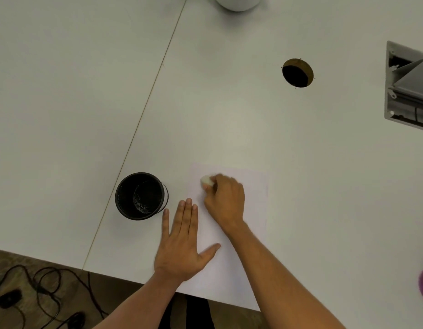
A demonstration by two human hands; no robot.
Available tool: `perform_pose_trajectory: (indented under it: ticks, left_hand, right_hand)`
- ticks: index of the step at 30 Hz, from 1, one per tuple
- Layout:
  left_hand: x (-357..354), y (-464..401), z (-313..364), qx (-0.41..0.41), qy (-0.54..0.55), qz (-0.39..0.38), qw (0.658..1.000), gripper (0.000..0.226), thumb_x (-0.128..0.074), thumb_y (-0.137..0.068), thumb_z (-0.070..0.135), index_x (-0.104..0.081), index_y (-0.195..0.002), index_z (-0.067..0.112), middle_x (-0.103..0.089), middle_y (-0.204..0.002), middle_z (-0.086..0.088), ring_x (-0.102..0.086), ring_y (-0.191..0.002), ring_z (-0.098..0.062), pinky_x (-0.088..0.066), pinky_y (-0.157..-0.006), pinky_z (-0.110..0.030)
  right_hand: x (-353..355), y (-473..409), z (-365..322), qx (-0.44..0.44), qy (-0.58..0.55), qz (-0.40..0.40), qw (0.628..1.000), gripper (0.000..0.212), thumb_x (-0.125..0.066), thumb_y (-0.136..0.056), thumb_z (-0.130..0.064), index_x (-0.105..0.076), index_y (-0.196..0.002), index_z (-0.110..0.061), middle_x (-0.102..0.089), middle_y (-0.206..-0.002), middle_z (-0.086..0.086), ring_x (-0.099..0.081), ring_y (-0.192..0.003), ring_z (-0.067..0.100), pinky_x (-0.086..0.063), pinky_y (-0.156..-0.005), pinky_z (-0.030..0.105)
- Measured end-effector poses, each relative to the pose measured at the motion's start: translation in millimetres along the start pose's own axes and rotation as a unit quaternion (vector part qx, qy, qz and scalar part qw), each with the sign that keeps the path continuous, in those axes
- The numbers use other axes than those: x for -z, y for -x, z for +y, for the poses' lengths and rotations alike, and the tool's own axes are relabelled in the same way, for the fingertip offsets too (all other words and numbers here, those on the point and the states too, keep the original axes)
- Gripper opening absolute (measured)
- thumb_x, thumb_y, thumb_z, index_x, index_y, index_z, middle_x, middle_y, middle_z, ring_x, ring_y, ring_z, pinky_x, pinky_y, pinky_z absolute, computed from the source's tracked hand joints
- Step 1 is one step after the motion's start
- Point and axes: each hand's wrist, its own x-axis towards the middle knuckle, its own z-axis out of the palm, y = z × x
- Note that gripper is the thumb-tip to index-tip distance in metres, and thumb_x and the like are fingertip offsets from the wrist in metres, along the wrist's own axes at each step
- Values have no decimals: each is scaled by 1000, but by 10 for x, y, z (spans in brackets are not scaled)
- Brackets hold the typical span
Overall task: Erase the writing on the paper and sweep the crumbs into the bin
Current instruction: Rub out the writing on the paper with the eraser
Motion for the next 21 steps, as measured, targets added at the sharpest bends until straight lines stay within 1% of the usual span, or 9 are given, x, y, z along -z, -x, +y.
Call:
perform_pose_trajectory:
  ticks: [2,4,7,10,12,14,16,18,21]
  left_hand:
    - [9,1,-1,-7,-10,-4,1000,101,-29,-90,77,-20,-153,-1,-15,-164,-19,-13,-152,-32,-17,-118,-64]
    - [11,-3,-1,-8,-15,-9,1000,100,-27,-90,76,-20,-153,-1,-15,-164,-19,-13,-152,-32,-17,-117,-64]
    - [11,-5,9,7,-21,-19,1000,104,-29,-88,79,-13,-155,1,-11,-165,-17,-10,-153,-31,-13,-119,-63]
    - [2,-4,12,7,-19,-20,1000,105,-30,-87,80,-8,-156,3,-8,-166,-15,-8,-153,-30,-12,-120,-62]
    - [0,-4,6,7,-18,-18,1000,105,-30,-87,80,-8,-156,3,-8,-166,-16,-8,-153,-30,-11,-120,-62]
    - [-1,-2,7,2,-18,-13,1000,104,-30,-88,78,-12,-155,1,-10,-165,-17,-9,-153,-30,-11,-119,-62]
    - [1,-5,0,-3,-22,-13,1000,101,-25,-90,77,-15,-154,-1,-12,-164,-19,-11,-153,-31,-13,-119,-63]
    - [2,2,-2,-5,-24,-17,1000,101,-23,-90,76,-14,-155,-1,-11,-164,-19,-12,-152,-32,-13,-119,-63]
    - [15,-4,16,3,-25,-21,999,103,-27,-89,78,-12,-155,0,-9,-165,-17,-8,-153,-30,-12,-119,-62]
  right_hand:
    - [-17,335,32,20,1,-29,999,17,-60,-85,-24,-69,-89,-11,-71,-78,5,-62,-71,22,-47,-70,35]
    - [-23,490,104,18,10,-40,999,14,-62,-85,-25,-69,-90,-14,-71,-78,2,-63,-71,20,-48,-69,36]
    - [27,256,224,-45,16,5,999,15,-62,-86,-26,-68,-87,-13,-71,-77,3,-62,-68,22,-47,-65,34]
    - [125,-32,240,-96,27,18,995,15,-61,-86,-24,-65,-81,-10,-68,-72,4,-60,-64,23,-42,-64,33]
    - [133,9,197,-106,16,27,994,17,-60,-87,-22,-62,-75,-10,-66,-68,4,-58,-61,23,-44,-63,34]
    - [112,253,162,-107,-12,34,994,22,-60,-88,-24,-59,-70,-12,-63,-63,2,-56,-57,20,-47,-62,36]
    - [87,579,136,-97,-26,7,995,24,-59,-89,-29,-60,-70,-14,-63,-62,-1,-55,-57,17,-48,-62,36]
    - [89,747,174,-85,-24,-9,996,22,-59,-88,-29,-61,-71,-15,-63,-63,-2,-56,-58,16,-48,-61,35]
    - [140,491,289,-119,-17,34,992,23,-60,-88,-27,-61,-69,-14,-64,-62,0,-58,-57,19,-49,-57,34]
